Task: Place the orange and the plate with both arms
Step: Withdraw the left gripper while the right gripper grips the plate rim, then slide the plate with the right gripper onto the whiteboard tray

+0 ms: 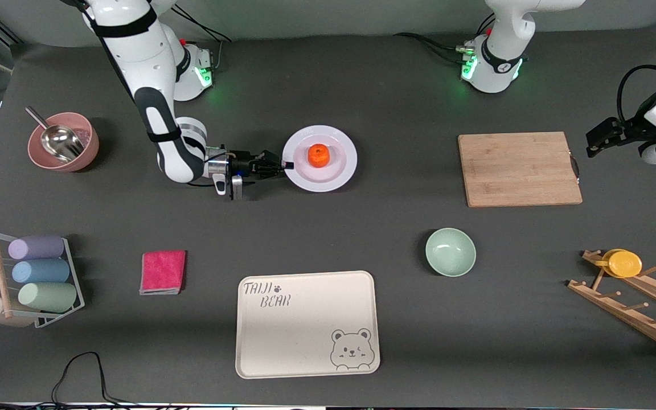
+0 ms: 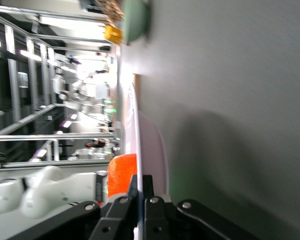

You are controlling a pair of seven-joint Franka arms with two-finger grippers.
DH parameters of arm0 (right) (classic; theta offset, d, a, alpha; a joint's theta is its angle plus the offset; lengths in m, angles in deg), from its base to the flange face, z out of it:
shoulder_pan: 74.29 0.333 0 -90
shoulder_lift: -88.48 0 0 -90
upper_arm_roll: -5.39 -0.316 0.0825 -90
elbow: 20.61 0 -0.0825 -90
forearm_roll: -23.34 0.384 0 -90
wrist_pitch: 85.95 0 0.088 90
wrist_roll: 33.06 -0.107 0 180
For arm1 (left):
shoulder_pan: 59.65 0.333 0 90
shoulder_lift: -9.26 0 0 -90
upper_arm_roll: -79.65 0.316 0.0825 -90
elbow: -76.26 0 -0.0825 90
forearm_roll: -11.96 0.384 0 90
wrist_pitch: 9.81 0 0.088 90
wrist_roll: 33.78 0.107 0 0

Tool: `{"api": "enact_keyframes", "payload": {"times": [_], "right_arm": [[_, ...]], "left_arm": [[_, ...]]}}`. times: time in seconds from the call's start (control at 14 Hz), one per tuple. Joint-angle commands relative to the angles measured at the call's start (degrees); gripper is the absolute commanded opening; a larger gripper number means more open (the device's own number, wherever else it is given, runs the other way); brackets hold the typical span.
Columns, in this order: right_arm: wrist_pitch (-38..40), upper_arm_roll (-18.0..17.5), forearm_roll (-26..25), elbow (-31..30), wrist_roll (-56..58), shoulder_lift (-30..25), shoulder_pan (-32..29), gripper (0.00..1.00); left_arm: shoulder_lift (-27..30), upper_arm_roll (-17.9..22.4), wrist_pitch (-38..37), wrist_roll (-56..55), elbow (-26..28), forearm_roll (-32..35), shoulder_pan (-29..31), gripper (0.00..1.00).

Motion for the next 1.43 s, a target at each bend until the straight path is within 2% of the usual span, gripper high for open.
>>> {"api": "enact_keyframes", "payload": {"times": [0.0,0.21,0.43,0.64,0.86,1.14,1.36], "right_arm": [[1.1,1.3,-1.4,-1.2,-7.9,-9.6,-0.5,0.00],[0.8,1.3,-5.8,1.5,-12.8,-12.3,-2.6,0.00],[0.4,1.7,-6.3,8.8,-14.1,-8.0,-3.8,0.00],[0.6,6.1,-11.3,22.3,-20.6,-0.4,-4.3,0.00],[0.7,6.9,-11.3,35.6,-27.2,6.4,-7.3,0.00],[1.0,6.4,-9.9,56.2,-37.8,18.4,-11.0,0.00],[0.3,6.4,-4.5,70.3,-45.9,27.4,-12.9,0.00]], "left_arm": [[1.2,0.7,-0.2,0.9,0.9,-0.5,-0.7,1.00],[1.2,0.7,0.1,0.9,1.0,0.0,-1.1,1.00],[1.2,0.8,0.1,1.0,0.8,-0.1,-1.0,1.00],[1.2,0.9,0.4,1.0,0.6,-0.1,-1.0,1.00],[1.0,0.9,0.4,1.0,0.5,-0.6,-0.9,1.00],[0.5,0.9,0.7,1.1,0.4,-0.8,-0.7,1.00],[0.4,2.3,0.9,1.6,0.4,-0.8,-0.8,1.00]]}}
